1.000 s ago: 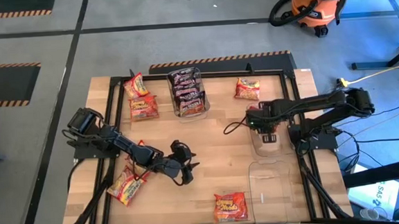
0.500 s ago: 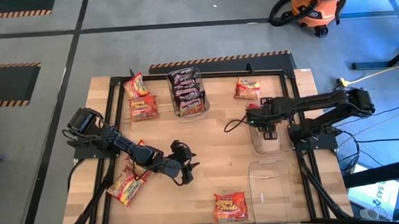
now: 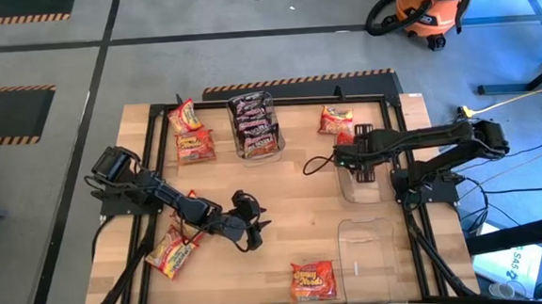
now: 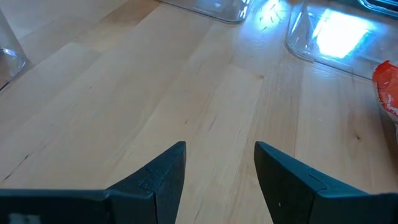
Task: Sort Maruchan noodles
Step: Put the orange noodle pack into the middle transparent bin
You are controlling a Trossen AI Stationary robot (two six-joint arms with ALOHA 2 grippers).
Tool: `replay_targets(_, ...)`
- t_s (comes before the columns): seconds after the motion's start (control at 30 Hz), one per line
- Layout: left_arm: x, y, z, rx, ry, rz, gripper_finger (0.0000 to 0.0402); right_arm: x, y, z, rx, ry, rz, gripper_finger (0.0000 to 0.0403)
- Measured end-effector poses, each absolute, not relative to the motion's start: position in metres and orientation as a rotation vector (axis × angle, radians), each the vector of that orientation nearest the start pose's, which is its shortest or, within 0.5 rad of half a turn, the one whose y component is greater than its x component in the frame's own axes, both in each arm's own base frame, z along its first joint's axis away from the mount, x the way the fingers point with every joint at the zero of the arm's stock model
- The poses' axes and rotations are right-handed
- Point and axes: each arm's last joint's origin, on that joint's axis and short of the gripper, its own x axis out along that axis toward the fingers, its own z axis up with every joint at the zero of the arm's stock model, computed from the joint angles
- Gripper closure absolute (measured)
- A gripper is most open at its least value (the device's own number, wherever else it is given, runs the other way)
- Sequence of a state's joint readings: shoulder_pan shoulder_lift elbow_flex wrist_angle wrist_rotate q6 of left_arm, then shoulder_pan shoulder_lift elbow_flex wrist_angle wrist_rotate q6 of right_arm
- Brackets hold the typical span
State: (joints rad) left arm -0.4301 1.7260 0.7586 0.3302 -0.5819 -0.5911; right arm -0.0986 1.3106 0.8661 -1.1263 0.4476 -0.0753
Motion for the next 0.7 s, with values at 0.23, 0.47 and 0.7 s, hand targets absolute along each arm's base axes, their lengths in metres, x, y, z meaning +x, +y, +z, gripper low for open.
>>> replay_targets(0.23,0.3,-0.121,0.142,-0.266,0.49,0.302,0.0216,0.201,-0.03,0.229,-0.205,1.561,-0.353,0.0188)
replay_targets(0.47,0.301,-0.122,0.144,-0.288,0.476,0.285,0.0216,0.212,-0.022,0.269,0.032,1.468,-0.286,0.0188)
replay_targets(0.7,0.3,-0.139,0.153,-0.346,0.386,0.203,0.0216,0.243,0.031,0.278,0.156,1.133,-0.035,0.0188)
